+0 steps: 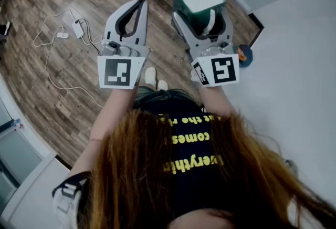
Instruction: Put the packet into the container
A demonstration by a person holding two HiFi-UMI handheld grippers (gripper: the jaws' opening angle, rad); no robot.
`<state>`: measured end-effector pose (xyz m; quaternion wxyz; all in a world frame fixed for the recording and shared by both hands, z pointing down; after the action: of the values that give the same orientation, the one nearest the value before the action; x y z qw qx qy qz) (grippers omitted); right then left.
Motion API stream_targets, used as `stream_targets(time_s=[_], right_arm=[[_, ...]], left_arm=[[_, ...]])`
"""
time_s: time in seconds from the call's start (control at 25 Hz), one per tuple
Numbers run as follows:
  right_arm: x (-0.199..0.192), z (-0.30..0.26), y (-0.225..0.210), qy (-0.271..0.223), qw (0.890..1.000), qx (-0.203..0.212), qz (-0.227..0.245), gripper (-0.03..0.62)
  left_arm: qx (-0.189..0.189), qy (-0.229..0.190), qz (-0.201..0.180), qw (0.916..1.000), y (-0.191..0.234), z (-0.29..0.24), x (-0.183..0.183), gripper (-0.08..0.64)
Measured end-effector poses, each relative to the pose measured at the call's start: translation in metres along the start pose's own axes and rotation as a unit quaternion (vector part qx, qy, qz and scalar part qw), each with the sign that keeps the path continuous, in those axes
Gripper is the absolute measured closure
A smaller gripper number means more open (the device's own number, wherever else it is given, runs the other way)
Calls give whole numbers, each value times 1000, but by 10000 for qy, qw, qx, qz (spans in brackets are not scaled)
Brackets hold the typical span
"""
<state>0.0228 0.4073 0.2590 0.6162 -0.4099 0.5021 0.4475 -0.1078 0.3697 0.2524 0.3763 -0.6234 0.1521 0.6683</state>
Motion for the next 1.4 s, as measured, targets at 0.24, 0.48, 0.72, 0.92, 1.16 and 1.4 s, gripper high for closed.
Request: stream_targets(time_s=[0.24, 0.48, 0.72, 0.92, 1.16, 1.4], right_arm=[[-3, -49, -6, -30, 9999, -96, 21, 209], [-9, -75, -11, 8, 9998, -210, -18, 207], [-12, -88, -15, 81, 9996, -264, -42, 207], [-17, -100, -25, 95, 9998, -179, -84, 207], [-14, -124, -52, 14, 9999, -10, -113, 207], [-10, -149, -82, -66, 9998, 198, -73, 207]], left_arm=[[-63, -55, 44, 10000, 39, -30, -14, 558], [-44, -39, 96, 9999, 66, -42, -24, 558], [23, 38, 153, 9999, 82, -48, -33, 558], [122, 86, 147, 9998, 85, -59, -39, 558], [255, 51, 77, 9996, 87, -92, -40, 558], [375, -14, 1, 9993, 89, -130, -41, 558]])
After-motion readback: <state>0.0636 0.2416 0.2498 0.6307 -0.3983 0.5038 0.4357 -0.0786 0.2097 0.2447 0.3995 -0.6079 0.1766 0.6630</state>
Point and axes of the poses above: the fingertips, and each gripper's own axes: z backward along the fingers, y to its left, x out of its top, the point moved 3 cm from there along z, backward along the fingers, and after that the axes turned 9 degrees about -z, right-handed, at the moved point
